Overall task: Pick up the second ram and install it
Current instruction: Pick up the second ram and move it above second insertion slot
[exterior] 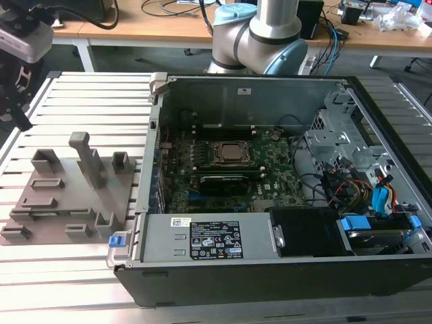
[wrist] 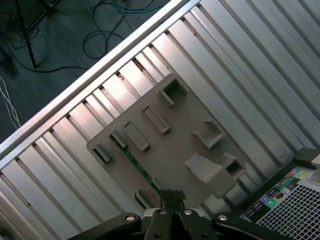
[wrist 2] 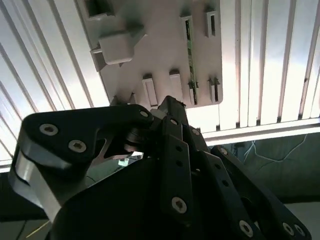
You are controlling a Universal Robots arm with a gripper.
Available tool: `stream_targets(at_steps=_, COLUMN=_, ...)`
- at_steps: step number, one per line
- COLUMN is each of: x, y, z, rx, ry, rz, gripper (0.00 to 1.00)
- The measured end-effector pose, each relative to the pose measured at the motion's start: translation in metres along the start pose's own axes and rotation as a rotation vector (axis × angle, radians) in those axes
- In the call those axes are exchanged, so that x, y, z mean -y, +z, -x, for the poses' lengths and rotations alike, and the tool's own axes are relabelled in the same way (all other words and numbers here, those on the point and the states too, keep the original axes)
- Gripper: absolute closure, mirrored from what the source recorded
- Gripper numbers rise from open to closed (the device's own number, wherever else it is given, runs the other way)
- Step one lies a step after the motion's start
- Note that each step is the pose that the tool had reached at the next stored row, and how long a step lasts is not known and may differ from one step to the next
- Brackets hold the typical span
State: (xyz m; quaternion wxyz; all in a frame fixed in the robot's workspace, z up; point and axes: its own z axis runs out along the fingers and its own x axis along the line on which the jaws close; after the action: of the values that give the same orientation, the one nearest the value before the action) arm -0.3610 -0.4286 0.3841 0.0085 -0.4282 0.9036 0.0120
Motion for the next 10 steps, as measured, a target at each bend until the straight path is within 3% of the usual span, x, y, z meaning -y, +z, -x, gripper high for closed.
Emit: stream_targets(at_steps=10, x=0.0000, y=0.0000, z=0.0000, rx=-0.0037, ry=-0.249, rz=0.0064, gripper=0.89)
